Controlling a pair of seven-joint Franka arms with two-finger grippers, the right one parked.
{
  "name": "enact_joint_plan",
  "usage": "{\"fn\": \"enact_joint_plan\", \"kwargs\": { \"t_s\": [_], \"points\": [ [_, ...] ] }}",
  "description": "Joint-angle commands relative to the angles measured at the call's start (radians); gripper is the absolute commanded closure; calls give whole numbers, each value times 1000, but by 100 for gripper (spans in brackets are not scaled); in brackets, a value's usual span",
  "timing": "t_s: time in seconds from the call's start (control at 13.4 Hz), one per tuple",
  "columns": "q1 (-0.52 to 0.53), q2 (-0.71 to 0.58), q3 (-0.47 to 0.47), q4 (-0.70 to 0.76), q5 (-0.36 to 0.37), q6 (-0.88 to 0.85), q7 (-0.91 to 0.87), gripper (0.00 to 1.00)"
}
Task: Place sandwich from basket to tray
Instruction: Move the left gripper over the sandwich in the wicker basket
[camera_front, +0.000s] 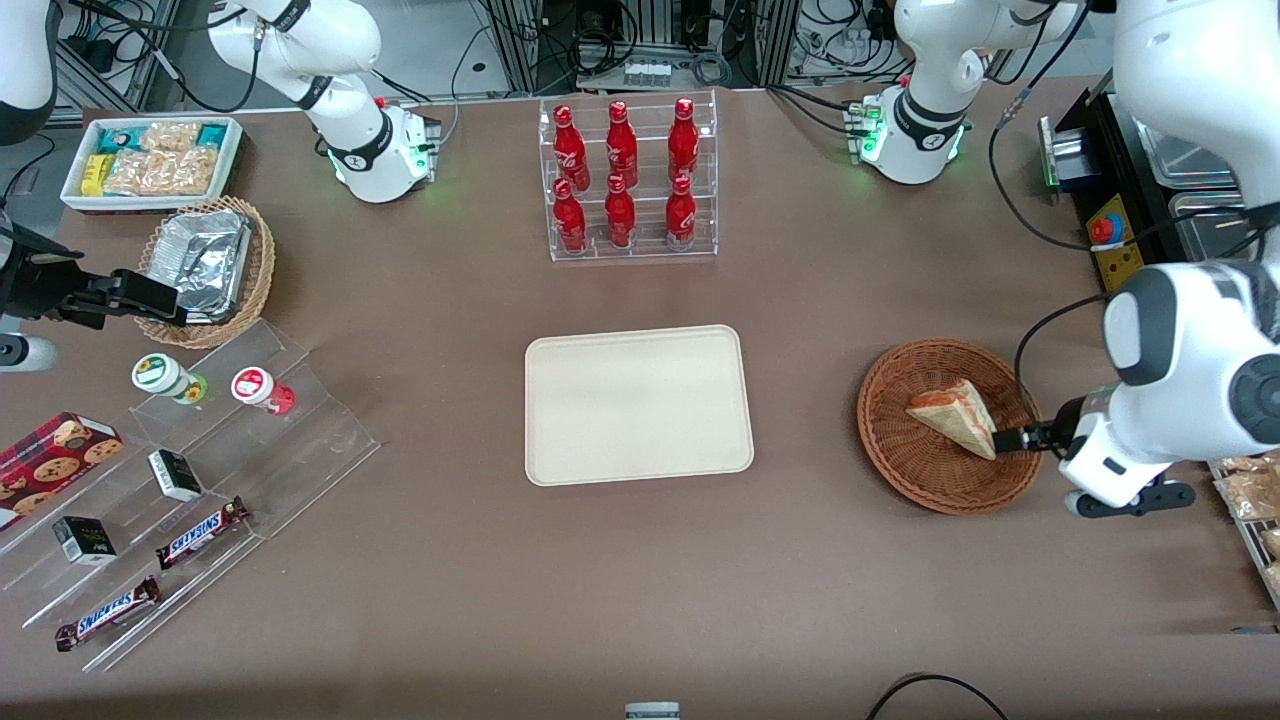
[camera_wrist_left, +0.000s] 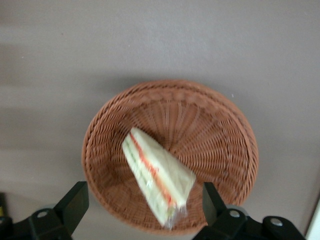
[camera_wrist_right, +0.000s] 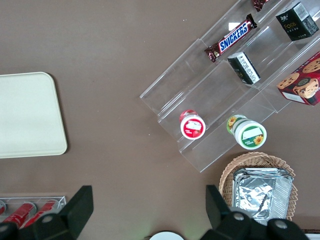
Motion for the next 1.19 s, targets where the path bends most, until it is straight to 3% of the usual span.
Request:
{"fn": "enact_joint_plan", "kwargs": {
  "t_s": [0.0, 0.6, 0.82, 1.12],
  "points": [
    [-6, -15, 0, -82, 17, 91, -104, 0],
    [-4, -198, 3, -298, 23, 105, -486, 0],
    [2, -308, 4, -502, 23, 282, -572, 0],
    [8, -345, 6, -639, 22, 456, -700, 0]
  ]
}}
